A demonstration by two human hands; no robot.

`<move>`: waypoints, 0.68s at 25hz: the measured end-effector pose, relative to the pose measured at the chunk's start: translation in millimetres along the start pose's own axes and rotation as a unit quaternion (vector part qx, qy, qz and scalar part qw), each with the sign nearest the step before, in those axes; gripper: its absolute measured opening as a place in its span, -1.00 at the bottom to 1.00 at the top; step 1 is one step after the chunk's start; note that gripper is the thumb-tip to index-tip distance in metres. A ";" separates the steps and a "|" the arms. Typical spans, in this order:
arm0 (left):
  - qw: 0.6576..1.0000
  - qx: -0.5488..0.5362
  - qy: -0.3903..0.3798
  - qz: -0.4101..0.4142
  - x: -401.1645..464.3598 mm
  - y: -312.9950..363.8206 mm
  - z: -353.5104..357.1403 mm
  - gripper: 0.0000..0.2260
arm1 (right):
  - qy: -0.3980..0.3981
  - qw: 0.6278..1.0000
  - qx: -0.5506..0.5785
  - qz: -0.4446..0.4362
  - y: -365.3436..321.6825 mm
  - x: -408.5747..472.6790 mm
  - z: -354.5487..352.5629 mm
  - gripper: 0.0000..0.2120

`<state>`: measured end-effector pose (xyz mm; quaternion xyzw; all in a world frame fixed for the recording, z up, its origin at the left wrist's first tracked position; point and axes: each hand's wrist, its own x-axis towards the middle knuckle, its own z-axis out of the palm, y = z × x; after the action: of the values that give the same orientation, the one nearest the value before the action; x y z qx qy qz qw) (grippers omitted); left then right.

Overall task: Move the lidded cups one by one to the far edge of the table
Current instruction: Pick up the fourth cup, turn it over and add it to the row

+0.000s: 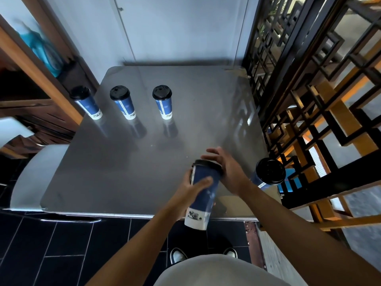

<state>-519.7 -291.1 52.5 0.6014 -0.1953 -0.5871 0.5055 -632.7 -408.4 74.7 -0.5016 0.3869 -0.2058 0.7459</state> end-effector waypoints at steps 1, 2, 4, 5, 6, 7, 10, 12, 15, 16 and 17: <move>0.995 -0.093 0.000 -0.025 -0.1 4.7 2.9 -0.39 | 0.019 1.000 0.020 -0.005 0.8 -0.1 0.4 -0.72; 0.988 -0.146 0.004 -0.038 1.2 9.5 4.4 -0.40 | 0.024 0.999 0.040 -0.002 3.1 -1.2 2.7 -0.77; 0.982 -0.183 0.030 -0.044 3.1 18.6 6.2 -0.46 | 0.016 0.996 0.082 0.037 7.3 -5.1 11.4 -0.78; 0.979 -0.193 0.038 -0.056 4.4 21.7 6.4 -0.49 | 0.018 0.994 0.089 0.052 9.6 -6.1 13.6 -0.74; 0.976 -0.200 0.047 -0.071 4.9 24.5 7.9 -0.51 | 0.027 0.993 0.095 0.065 11.9 -6.1 15.6 -0.71; 0.975 -0.201 0.057 -0.076 5.5 27.5 8.8 -0.52 | 0.039 0.991 0.105 0.075 12.9 -6.6 16.0 -0.72; 0.978 -0.170 0.095 -0.076 8.2 32.8 9.6 -0.59 | 0.075 0.985 0.111 0.107 14.1 -7.3 14.4 -0.75; 0.977 -0.157 0.093 -0.107 6.9 35.0 10.0 -0.57 | 0.087 0.984 0.094 0.122 18.1 -7.0 14.5 -0.70; 0.977 -0.116 0.100 -0.146 9.5 34.6 8.7 -0.53 | 0.103 0.977 0.100 0.156 21.0 -6.7 17.2 -0.63; 0.978 -0.108 0.102 -0.149 10.6 34.0 8.8 -0.53 | 0.099 0.975 0.108 0.169 21.0 -6.8 18.1 -0.64; 0.977 -0.108 0.102 -0.154 11.3 33.3 9.2 -0.52 | 0.094 0.973 0.115 0.177 21.1 -7.4 18.6 -0.68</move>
<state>-513.4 -317.7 76.5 0.6226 0.0162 -0.6113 0.4882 -624.4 -383.6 62.0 -0.3144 0.5117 -0.1601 0.7834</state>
